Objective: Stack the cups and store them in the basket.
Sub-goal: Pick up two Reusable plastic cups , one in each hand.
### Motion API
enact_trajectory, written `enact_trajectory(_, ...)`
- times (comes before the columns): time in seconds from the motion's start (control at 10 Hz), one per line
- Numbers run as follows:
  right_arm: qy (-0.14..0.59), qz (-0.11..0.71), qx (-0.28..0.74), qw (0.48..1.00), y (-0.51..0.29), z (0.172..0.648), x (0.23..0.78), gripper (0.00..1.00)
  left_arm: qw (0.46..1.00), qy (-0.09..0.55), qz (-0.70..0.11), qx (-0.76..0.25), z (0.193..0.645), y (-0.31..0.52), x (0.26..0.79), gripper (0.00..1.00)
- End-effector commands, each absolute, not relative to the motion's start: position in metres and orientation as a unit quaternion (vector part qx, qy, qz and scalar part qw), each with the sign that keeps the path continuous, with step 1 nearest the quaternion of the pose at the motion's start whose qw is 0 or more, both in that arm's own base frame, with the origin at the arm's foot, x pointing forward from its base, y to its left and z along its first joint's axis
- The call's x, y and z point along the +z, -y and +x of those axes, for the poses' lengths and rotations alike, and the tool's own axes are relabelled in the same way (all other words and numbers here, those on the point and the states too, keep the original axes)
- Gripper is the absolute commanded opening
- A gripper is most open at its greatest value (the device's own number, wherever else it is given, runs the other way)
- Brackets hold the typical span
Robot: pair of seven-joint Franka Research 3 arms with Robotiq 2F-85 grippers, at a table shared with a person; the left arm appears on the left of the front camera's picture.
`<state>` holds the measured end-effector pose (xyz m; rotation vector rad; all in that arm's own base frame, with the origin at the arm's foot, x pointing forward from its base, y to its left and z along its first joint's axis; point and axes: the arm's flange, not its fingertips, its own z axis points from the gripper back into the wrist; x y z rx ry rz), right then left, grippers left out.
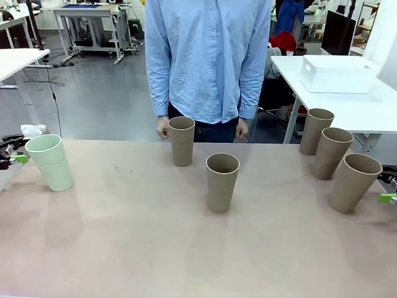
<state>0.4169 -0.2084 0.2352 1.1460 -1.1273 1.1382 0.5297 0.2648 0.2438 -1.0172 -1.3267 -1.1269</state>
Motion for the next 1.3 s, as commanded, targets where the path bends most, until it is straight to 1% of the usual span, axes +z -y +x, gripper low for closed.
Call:
enact_trajectory(0.0, 0.490, 0.472, 0.484, 0.550, 0.202, 0.412, 0.224, 1.00, 0.534, 0.568, -0.400, -0.482, 0.526, -0.259, 0.243, 1.00)
enact_trajectory(0.2, 0.494, 0.473, 0.477, 0.551, 0.199, 0.419, 0.224, 1.00, 0.538, 0.568, -0.387, -0.488, 0.531, -0.257, 0.239, 1.00)
enact_trajectory(0.3, 0.478, 0.486, 0.479, 0.554, 0.202, 0.419, 0.230, 1.00, 0.541, 0.562, -0.401, -0.480, 0.530, -0.259, 0.244, 1.00)
enact_trajectory(0.5, 0.478, 0.486, 0.477, 0.555, 0.200, 0.420, 0.229, 1.00, 0.541, 0.556, -0.404, -0.485, 0.535, -0.264, 0.239, 1.00)
enact_trajectory(0.7, 0.474, 0.490, 0.488, 0.545, 0.199, 0.427, 0.236, 1.00, 0.539, 0.511, -0.423, -0.520, 0.531, -0.252, 0.234, 1.00)
enact_trajectory(1.2, 0.450, 0.506, 0.493, 0.546, 0.186, 0.445, 0.229, 1.00, 0.521, 0.503, -0.449, -0.524, 0.527, -0.243, 0.225, 1.00)
